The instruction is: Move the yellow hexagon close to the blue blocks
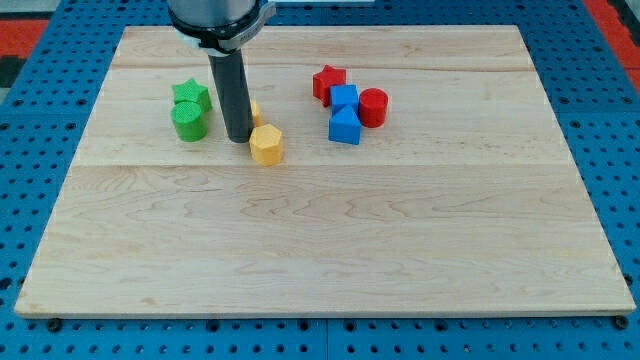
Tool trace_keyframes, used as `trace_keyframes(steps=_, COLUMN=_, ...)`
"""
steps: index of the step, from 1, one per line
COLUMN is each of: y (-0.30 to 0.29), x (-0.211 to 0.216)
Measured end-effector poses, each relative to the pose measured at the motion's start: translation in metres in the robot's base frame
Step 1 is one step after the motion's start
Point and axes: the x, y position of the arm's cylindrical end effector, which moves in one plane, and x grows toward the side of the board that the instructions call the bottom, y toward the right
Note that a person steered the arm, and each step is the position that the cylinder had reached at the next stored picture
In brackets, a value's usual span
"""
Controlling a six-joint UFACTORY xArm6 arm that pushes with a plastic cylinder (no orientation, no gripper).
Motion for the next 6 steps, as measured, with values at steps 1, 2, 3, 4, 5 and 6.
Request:
trace_keyframes(steps=1, y=-0.037, x=0.021)
trace_keyframes(steps=2, y=-0.021, x=0.058)
trace_keyframes(steps=3, y=0.022, x=0.058)
trace_keyframes(steps=4, y=0.003, x=0.051)
trace_keyframes(steps=5, y=0.015, x=0.031)
trace_keyframes(steps=6, y=0.051, x=0.009)
